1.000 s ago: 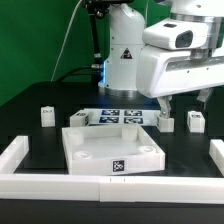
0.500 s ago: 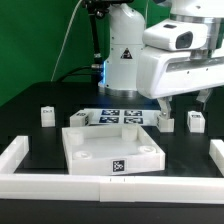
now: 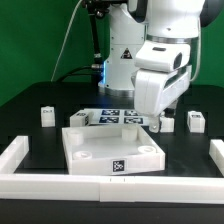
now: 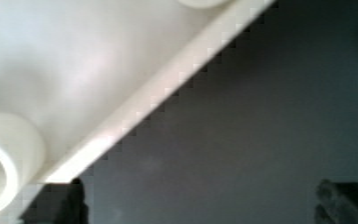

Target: Assemble one leg

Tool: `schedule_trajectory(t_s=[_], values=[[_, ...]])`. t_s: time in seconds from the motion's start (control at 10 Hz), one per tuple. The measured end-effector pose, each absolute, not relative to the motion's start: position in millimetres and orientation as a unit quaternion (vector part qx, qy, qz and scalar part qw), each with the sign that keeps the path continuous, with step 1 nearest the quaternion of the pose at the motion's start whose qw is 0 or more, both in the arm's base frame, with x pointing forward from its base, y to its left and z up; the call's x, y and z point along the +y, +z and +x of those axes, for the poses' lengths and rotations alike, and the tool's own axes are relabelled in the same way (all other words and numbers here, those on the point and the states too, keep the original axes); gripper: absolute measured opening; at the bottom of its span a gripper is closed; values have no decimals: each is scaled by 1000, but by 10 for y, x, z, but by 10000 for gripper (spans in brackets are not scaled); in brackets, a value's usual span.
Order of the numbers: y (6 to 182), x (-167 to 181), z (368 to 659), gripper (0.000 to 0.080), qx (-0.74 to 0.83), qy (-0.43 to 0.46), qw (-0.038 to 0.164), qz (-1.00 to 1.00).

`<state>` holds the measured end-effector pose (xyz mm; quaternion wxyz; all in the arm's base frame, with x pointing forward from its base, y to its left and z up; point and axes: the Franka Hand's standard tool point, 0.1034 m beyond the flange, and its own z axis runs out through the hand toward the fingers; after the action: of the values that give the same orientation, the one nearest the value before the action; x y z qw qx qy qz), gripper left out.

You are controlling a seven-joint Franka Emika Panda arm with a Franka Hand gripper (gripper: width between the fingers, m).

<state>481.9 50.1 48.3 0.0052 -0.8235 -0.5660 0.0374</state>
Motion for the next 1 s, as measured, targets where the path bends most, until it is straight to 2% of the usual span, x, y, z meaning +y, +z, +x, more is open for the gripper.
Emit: schedule_trajectory(t_s=[0.5, 0.7, 1.0], values=[[481, 496, 4812, 650, -562, 37, 5, -826], [494, 274, 4635, 650, -660, 32, 9, -750], [507, -167, 4610, 650, -776, 30, 18, -630]])
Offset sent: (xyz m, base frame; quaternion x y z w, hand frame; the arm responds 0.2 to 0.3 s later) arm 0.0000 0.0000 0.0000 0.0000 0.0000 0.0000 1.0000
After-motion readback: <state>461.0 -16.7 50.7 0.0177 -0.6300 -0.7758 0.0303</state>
